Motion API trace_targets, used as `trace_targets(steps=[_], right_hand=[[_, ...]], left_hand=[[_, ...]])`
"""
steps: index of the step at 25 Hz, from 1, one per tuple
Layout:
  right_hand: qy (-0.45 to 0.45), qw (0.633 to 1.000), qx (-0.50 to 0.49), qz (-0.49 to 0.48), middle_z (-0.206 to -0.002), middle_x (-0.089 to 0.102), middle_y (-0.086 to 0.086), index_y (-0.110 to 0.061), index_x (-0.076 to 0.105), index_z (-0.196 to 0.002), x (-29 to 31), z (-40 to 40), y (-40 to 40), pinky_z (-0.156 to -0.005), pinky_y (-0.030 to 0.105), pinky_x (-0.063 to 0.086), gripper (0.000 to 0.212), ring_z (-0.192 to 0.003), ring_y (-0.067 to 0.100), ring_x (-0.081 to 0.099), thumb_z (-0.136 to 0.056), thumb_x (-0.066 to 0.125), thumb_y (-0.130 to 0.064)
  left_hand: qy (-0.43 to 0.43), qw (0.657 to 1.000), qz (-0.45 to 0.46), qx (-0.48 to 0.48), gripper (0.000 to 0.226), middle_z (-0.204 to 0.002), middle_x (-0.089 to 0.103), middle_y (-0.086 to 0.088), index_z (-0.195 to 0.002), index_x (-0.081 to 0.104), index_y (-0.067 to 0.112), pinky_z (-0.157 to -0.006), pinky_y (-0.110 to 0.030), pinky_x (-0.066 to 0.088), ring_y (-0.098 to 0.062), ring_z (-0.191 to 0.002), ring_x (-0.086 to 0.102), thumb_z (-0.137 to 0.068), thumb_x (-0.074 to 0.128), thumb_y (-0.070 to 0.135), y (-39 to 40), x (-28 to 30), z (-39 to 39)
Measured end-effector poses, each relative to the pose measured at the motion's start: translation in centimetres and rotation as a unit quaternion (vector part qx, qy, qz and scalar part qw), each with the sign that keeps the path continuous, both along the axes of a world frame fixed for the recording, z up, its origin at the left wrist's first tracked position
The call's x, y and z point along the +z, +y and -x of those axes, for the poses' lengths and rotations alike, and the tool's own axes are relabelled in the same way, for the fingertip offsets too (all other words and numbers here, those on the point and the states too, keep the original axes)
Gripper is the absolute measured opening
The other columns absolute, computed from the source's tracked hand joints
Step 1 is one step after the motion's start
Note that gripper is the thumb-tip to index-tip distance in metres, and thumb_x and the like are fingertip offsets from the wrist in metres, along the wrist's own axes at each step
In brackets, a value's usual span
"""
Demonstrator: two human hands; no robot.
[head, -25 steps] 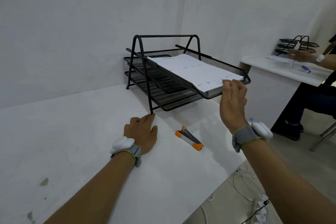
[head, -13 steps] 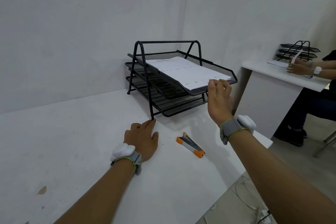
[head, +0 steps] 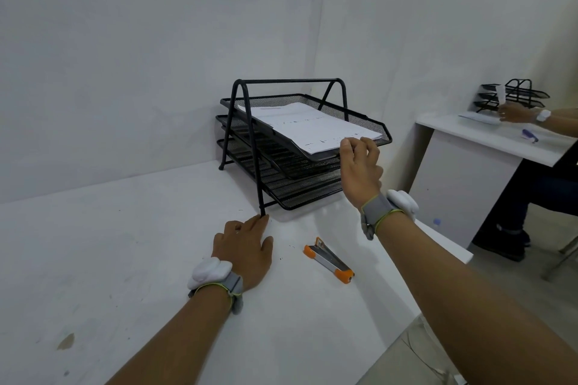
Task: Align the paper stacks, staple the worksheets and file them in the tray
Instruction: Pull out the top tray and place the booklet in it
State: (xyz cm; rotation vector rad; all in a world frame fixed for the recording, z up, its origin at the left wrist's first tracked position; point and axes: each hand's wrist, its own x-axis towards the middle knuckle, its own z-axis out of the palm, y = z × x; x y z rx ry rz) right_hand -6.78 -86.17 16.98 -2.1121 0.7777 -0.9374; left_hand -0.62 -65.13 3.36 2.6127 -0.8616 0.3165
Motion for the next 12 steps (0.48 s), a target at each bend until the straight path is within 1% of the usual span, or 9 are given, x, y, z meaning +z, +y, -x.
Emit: trace_targets(steps=[3,7,12], right_hand=[[0.002,1.0,-0.003,-0.017,-0.156,0.025,-0.01,-0.035,0.051,-0.13,0.3,-0.5,0.1,-0.105,0.044,0.026,0.039,-0.132,0.037,0.034,-0.102,0.032,-0.052],[0.006,1.0,0.0,-0.028,-0.156,0.024,-0.012,-0.036,0.051,-0.129,0.3,-1.5,0.3,-0.107,0.047,0.026,0.039,-0.132,0.038,0.033,-0.1,0.032,-0.054],[0.009,1.0,0.006,-0.027,-0.156,0.023,-0.013,-0.037,0.051,-0.129,0.1,-2.7,0.1,-0.107,0.046,0.024,0.04,-0.133,0.038,0.032,-0.099,0.032,-0.056]], left_hand=[[0.001,1.0,0.001,-0.001,0.054,-0.151,0.035,0.02,-0.148,0.028,0.036,-0.096,-0.037,0.032,-0.021,-0.129,0.034,-0.095,0.032,0.048,0.0,0.2,0.1],[0.003,1.0,-0.002,0.003,0.054,-0.151,0.035,0.02,-0.148,0.028,0.037,-0.096,-0.037,0.032,-0.02,-0.129,0.034,-0.096,0.031,0.047,0.1,0.3,0.3],[0.003,1.0,0.001,0.004,0.054,-0.152,0.034,0.02,-0.149,0.028,0.036,-0.096,-0.037,0.031,-0.021,-0.13,0.033,-0.096,0.032,0.046,-0.1,0.5,0.5]])
